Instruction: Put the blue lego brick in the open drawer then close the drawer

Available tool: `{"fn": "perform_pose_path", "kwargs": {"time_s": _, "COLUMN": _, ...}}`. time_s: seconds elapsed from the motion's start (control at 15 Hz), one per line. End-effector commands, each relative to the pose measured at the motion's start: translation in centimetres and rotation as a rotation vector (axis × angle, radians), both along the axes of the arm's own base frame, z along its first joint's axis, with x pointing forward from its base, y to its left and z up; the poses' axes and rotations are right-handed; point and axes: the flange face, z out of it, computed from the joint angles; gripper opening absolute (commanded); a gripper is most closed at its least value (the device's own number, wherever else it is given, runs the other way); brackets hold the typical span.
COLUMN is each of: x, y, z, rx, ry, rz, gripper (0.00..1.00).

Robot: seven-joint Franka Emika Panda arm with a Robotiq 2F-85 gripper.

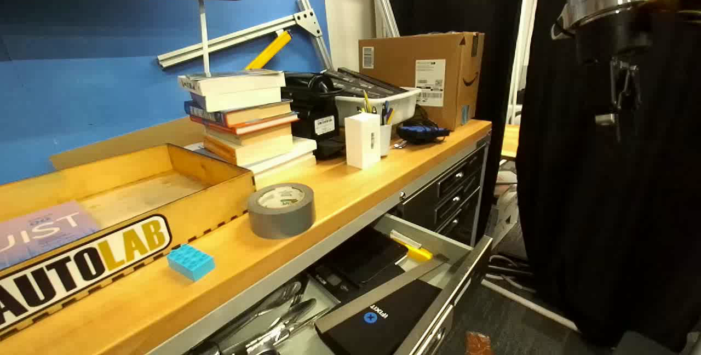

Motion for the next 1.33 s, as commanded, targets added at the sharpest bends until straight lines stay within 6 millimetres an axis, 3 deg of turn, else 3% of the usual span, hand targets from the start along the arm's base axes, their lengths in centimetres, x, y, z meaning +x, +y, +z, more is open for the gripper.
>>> {"fn": "perform_pose_path", "kwargs": {"time_s": 0.0, "x": 0.1, "y": 0.0, "z": 0.2, "rx": -0.001, "ry": -0.002, "rz": -0.001, "gripper": 1.0}}
{"fn": "perform_pose_path", "kwargs": {"time_s": 0.13, "x": 0.1, "y": -0.1, "z": 0.4, "rx": -0.003, "ry": -0.008, "rz": -0.001, "gripper": 1.0}}
{"fn": "perform_pose_path", "kwargs": {"time_s": 0.27, "x": 1.4, "y": 2.8, "z": 0.2, "rx": -0.045, "ry": -0.023, "rz": 0.022, "gripper": 1.0}}
{"fn": "perform_pose_path", "kwargs": {"time_s": 0.53, "x": 4.9, "y": 13.7, "z": -1.5, "rx": -0.147, "ry": -0.003, "rz": 0.181, "gripper": 1.0}}
{"fn": "perform_pose_path", "kwargs": {"time_s": 0.93, "x": 9.9, "y": 31.4, "z": -5.5, "rx": -0.105, "ry": -0.076, "rz": 0.297, "gripper": 1.0}}
{"fn": "perform_pose_path", "kwargs": {"time_s": 1.13, "x": 12.7, "y": 38.7, "z": -7.2, "rx": -0.037, "ry": -0.176, "rz": 0.331, "gripper": 1.0}}
{"fn": "perform_pose_path", "kwargs": {"time_s": 1.27, "x": 14.6, "y": 42.4, "z": -8.2, "rx": -0.004, "ry": -0.214, "rz": 0.365, "gripper": 1.0}}
